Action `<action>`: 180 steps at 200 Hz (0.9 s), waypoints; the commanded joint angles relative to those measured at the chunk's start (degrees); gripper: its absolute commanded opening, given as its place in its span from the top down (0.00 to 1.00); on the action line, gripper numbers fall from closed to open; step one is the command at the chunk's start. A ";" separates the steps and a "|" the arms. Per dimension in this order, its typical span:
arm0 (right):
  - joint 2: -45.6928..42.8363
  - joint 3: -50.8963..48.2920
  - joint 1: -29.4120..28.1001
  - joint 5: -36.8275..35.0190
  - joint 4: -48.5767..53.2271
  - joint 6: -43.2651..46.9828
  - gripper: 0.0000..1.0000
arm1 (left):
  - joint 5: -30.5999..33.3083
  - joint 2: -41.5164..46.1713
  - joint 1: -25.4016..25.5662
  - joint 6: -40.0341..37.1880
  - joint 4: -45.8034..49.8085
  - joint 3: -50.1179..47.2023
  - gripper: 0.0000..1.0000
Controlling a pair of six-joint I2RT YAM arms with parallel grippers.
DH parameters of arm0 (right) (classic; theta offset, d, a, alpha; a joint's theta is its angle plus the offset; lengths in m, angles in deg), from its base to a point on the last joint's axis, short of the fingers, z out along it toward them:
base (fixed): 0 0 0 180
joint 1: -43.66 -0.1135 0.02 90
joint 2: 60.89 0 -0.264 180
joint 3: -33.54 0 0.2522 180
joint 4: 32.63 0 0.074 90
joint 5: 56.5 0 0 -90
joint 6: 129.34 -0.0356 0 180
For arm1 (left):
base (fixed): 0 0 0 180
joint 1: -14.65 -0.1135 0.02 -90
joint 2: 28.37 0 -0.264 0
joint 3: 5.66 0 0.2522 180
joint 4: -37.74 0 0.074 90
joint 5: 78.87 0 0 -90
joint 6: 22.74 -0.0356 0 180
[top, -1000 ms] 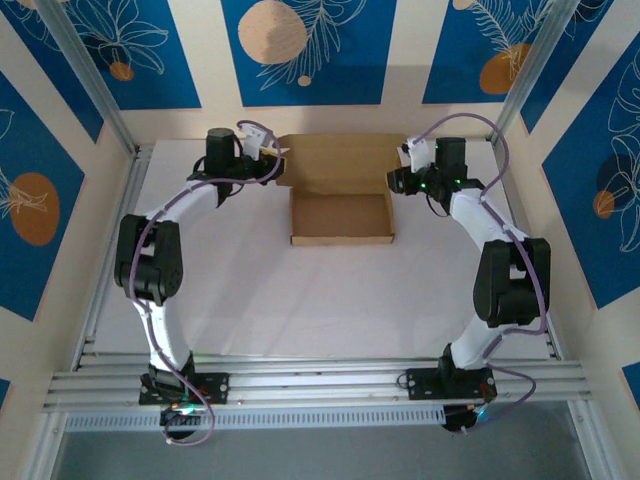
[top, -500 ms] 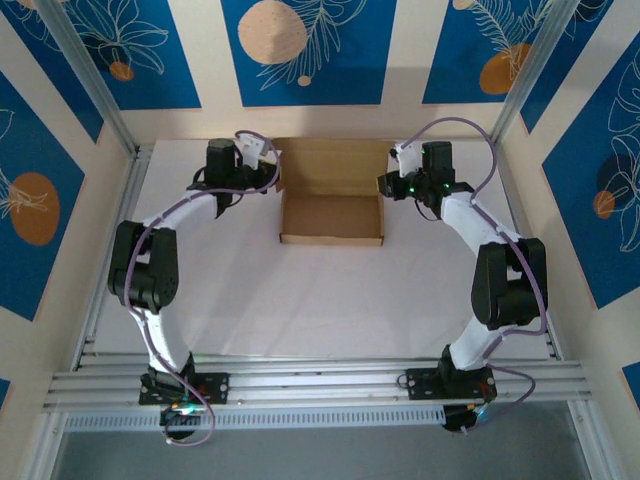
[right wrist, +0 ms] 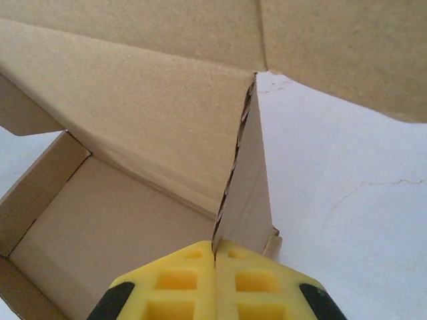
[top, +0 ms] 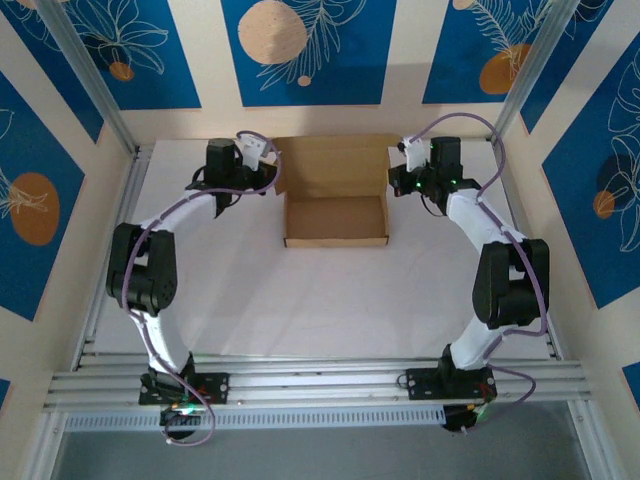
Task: Fold the paper box
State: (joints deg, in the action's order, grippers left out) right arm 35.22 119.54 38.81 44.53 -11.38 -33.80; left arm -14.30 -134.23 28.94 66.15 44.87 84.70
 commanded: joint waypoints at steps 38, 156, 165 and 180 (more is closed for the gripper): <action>-2.66 1.92 3.25 7.20 6.20 7.70 0.68 | -2.85 7.43 0.57 -9.91 4.97 -3.62 1.00; 2.61 5.18 3.87 2.99 3.04 8.81 0.28 | -4.14 9.48 -1.36 -12.84 3.87 -6.79 1.00; 4.15 6.68 3.96 3.85 3.41 9.34 0.28 | -4.12 9.48 -1.45 -12.87 3.90 -6.67 1.00; 6.16 8.72 4.11 5.23 4.29 10.24 0.28 | -3.97 9.45 -1.54 -13.06 4.08 -6.65 1.00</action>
State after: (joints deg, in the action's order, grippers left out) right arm 37.93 123.94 42.70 47.28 -8.76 -25.84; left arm -16.35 -126.34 28.06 54.66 49.41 77.99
